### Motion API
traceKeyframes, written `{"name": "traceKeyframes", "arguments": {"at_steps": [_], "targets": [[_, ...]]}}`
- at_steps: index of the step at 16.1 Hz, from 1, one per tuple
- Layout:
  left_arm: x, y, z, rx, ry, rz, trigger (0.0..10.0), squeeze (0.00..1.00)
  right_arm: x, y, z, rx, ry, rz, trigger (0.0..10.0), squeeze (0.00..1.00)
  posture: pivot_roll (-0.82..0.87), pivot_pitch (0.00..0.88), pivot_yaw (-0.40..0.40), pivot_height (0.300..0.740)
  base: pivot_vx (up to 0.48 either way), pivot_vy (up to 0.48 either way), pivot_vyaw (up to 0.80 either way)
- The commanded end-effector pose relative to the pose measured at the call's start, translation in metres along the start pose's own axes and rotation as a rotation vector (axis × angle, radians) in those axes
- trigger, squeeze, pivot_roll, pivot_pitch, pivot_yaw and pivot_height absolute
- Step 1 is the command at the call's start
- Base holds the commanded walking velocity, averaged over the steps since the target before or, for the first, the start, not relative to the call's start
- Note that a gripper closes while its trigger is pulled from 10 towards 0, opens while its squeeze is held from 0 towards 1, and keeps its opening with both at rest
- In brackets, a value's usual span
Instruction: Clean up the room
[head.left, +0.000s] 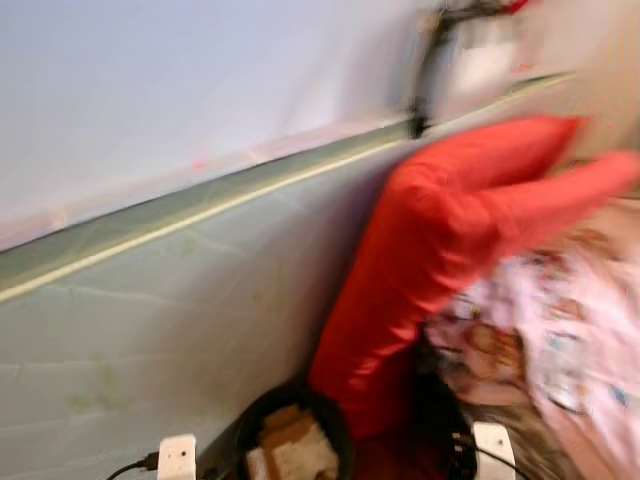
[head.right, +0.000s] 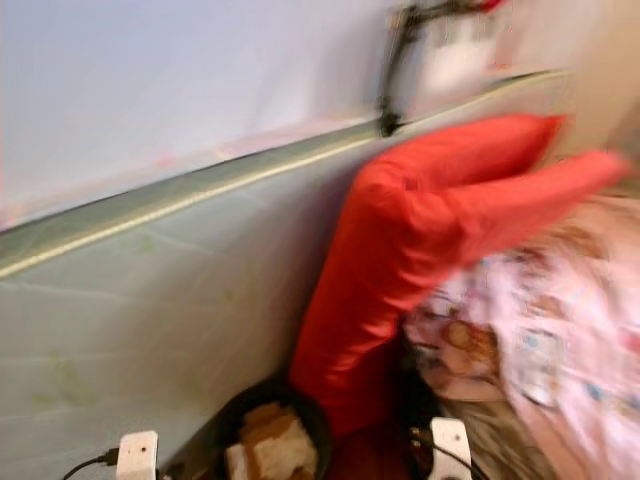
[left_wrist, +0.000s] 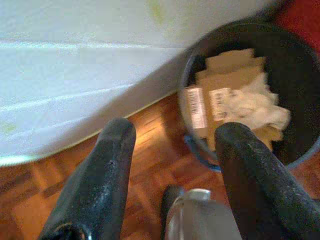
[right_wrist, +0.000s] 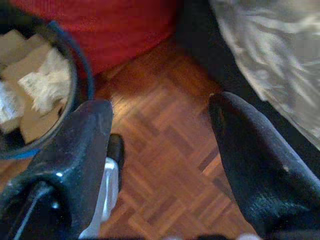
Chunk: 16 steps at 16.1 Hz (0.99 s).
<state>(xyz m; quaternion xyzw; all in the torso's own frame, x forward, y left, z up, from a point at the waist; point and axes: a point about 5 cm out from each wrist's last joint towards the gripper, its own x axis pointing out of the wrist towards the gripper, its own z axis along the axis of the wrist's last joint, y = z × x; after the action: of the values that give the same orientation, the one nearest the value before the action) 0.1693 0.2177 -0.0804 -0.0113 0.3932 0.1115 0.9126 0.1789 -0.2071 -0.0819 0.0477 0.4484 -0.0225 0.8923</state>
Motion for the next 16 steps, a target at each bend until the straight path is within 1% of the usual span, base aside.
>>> {"name": "traceKeyframes", "arguments": {"at_steps": [1,5,7,8,10,16], "targets": [[-0.0006,0.0015,-0.002,0.001,0.007,0.003,10.0,0.0,0.0005,0.0013,0.0011,0.007,-0.002,0.0,10.0,0.0,0.06,0.0,-0.065,0.74,0.0,0.0,-0.75],[0.0,0.0017,0.0006,-0.005,-0.005,0.004,10.0,0.0,0.0009,0.0027,0.0017,0.018,-0.006,0.002,10.0,0.0,0.06,0.0,-0.058,0.74,0.0,0.0,-0.74],[0.0002,0.0027,0.0013,-0.001,-0.005,0.006,10.0,0.0,0.0015,0.006,0.0023,0.03,-0.014,0.007,10.0,0.0,0.05,0.0,-0.052,0.74,0.0,0.0,0.0],[0.0005,0.0009,0.0012,0.017,0.002,-0.006,10.0,0.0,0.0016,0.0066,0.0025,0.03,-0.015,0.008,10.0,0.0,0.05,0.0,-0.05,0.74,0.0,0.0,0.0],[0.0009,-0.0015,0.0023,0.028,-0.002,-0.015,10.0,0.0,0.0018,0.0071,0.003,0.031,-0.017,0.006,10.0,0.0,0.05,0.0,-0.046,0.74,0.0,-0.336,0.0],[0.0024,-0.0003,0.0073,0.034,-0.014,-0.011,10.0,0.0,0.0021,0.0086,0.0026,0.049,-0.019,-0.003,10.0,0.0,0.05,0.0,-0.037,0.74,0.0,-0.407,0.0]]}}
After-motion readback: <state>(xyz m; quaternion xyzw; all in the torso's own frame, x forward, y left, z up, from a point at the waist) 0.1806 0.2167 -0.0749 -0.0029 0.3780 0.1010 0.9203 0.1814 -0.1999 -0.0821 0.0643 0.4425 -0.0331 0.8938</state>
